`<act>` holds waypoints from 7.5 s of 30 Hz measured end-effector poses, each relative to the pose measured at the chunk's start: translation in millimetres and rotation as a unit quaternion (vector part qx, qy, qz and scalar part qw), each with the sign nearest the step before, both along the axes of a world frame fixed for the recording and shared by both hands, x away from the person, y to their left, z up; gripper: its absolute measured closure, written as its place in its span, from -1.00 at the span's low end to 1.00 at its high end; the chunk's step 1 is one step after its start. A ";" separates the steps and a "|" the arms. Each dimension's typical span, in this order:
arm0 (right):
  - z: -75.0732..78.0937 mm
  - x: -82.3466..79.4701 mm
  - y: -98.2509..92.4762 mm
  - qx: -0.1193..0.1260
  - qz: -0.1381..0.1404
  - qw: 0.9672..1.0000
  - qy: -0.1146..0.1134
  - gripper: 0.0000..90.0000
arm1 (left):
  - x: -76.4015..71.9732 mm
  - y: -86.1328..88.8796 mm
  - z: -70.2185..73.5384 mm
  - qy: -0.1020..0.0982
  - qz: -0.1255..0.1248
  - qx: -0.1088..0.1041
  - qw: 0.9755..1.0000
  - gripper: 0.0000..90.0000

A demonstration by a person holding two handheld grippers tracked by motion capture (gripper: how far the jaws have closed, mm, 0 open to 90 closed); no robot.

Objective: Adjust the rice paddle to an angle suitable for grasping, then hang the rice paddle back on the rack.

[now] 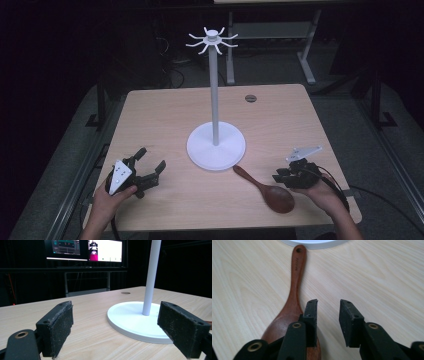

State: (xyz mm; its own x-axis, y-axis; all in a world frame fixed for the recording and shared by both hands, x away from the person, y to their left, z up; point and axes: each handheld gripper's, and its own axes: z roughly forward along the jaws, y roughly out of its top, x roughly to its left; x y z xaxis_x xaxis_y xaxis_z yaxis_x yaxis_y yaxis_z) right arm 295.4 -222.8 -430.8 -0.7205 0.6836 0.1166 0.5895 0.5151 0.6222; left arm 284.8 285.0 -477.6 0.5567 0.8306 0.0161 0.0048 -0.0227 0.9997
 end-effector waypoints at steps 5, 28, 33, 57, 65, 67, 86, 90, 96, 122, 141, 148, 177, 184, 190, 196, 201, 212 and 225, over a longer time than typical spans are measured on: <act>4.9 4.9 10.0 -0.011 0.015 1.000 0.003 0.37 | -0.2 0.0 0.0 0.000 0.000 0.000 1.000 -0.72; 17.8 17.1 61.7 -0.081 0.086 0.991 0.060 0.08 | -0.4 -0.4 -0.1 -0.002 0.000 -0.001 1.000 -0.72; 17.4 20.3 69.5 -0.091 0.094 0.989 0.066 0.09 | -0.4 -0.5 -0.1 -0.002 0.000 -0.001 1.000 -0.72; -5.5 35.8 99.6 -0.178 0.082 0.974 0.118 0.55 | -0.3 -0.3 0.0 -0.001 -0.001 -0.002 1.000 -0.72; -7.7 36.6 103.7 -0.189 0.075 0.972 0.115 0.65 | -0.3 -0.2 -0.1 -0.002 -0.001 -0.002 1.000 -0.72; -7.6 36.8 104.1 -0.194 0.071 0.972 0.113 0.69 | -0.3 -0.3 -0.1 -0.002 -0.001 -0.002 1.000 -0.72; -2.8 33.6 88.2 -0.138 0.055 0.984 0.098 0.72 | -0.3 -0.4 -0.1 -0.002 -0.001 0.000 1.000 -0.72; 4.7 33.9 76.1 -0.098 0.050 0.990 0.082 0.72 | -0.3 -0.4 -0.1 -0.002 0.000 0.000 1.000 -0.72; 16.0 32.1 56.8 -0.033 0.026 0.998 0.056 0.72 | -0.7 -0.9 -0.2 0.000 0.000 -0.003 1.000 -0.72; 34.8 22.2 12.7 0.143 -0.020 0.987 -0.064 0.73 | -0.2 -0.1 0.0 -0.001 -0.001 -0.001 1.000 -0.72; 58.7 18.1 4.4 0.192 -0.029 0.973 -0.124 0.73 | -0.2 -0.3 0.0 -0.002 0.000 0.000 1.000 -0.72; 78.7 22.0 5.8 0.198 -0.021 0.969 -0.145 0.73 | 0.2 -1.0 0.0 -0.004 0.000 -0.005 1.000 -0.72; 154.8 54.6 28.7 0.228 0.017 0.954 -0.195 0.73 | 0.0 -0.5 0.0 -0.003 0.001 -0.003 1.000 -0.72; 170.0 60.8 35.8 0.233 0.029 0.952 -0.198 0.73 | 0.3 -0.5 0.1 -0.002 0.002 -0.002 1.000 -0.72; 185.2 66.7 45.0 0.235 0.044 0.949 -0.204 0.73 | 0.2 -0.6 0.2 -0.003 0.001 -0.002 1.000 -0.72; 202.2 72.8 54.2 0.235 0.056 0.947 -0.214 0.73 | -0.2 -0.6 0.1 -0.002 0.001 -0.001 1.000 -0.72; 214.2 77.8 59.9 0.238 0.063 0.944 -0.219 0.73 | -0.1 -0.5 0.2 -0.002 0.001 -0.001 1.000 -0.72; 229.5 87.3 73.8 0.234 0.073 0.944 -0.222 0.73 | 0.1 -0.5 0.1 -0.003 0.000 -0.002 1.000 -0.72; 231.7 95.2 83.5 0.225 0.075 0.946 -0.219 0.73 | 0.2 -1.1 0.0 -0.004 -0.001 -0.007 1.000 -0.72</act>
State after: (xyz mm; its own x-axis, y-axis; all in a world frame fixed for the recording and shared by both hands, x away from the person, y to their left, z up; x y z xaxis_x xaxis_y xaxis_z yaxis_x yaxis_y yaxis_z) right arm 390.7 -139.3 -199.1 -0.8522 0.5217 0.0390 0.1649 0.1972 0.9664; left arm 285.1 284.0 -477.6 0.5586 0.8294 0.0086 -0.0031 -0.0083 1.0000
